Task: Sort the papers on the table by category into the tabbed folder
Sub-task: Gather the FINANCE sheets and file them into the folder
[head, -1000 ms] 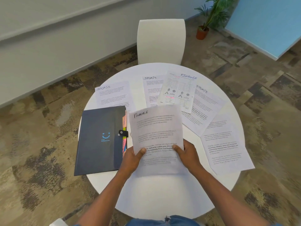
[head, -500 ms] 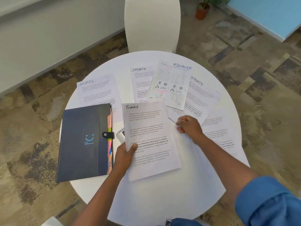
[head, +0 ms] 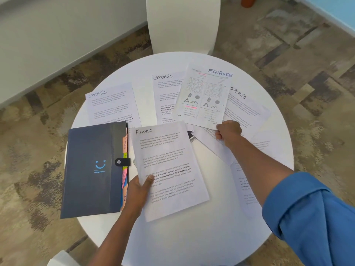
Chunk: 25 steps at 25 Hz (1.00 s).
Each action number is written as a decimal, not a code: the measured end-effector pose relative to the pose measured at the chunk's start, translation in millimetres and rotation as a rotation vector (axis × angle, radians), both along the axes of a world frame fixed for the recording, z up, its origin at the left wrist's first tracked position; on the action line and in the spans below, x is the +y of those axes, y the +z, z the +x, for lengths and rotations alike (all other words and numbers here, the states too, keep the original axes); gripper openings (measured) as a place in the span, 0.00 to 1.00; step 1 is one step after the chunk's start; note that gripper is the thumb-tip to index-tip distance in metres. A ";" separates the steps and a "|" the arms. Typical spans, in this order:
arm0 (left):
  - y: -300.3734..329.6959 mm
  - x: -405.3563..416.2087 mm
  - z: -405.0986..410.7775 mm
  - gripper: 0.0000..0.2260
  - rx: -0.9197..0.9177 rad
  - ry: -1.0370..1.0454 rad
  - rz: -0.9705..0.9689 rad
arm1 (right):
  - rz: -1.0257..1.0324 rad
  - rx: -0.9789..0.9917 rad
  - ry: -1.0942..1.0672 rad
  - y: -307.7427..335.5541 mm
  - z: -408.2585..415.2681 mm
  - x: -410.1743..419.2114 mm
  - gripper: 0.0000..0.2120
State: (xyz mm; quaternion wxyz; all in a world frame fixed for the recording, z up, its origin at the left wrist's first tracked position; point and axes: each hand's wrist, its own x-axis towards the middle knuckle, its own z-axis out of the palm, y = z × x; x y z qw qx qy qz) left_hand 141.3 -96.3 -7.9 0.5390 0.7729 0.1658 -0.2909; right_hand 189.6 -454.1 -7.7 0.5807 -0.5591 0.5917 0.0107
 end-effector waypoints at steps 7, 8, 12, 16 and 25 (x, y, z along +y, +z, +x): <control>2.1 3.6 7.8 0.06 0.003 -0.013 -0.047 | -0.176 -0.164 -0.039 30.4 -39.7 1.8 0.08; 4.1 4.3 7.9 0.07 0.001 -0.022 -0.058 | -0.189 -0.188 -0.048 35.4 -48.9 1.0 0.09; 13.5 9.1 3.9 0.08 -0.002 -0.052 -0.109 | -0.175 -0.319 -0.123 60.9 -89.2 5.9 0.09; 19.7 16.0 -5.4 0.10 0.001 -0.073 -0.121 | -0.211 -0.416 -0.217 81.3 -122.4 9.4 0.08; 37.9 21.0 -15.9 0.12 -0.009 -0.076 -0.179 | -0.119 -0.423 0.036 75.8 -176.1 74.6 0.06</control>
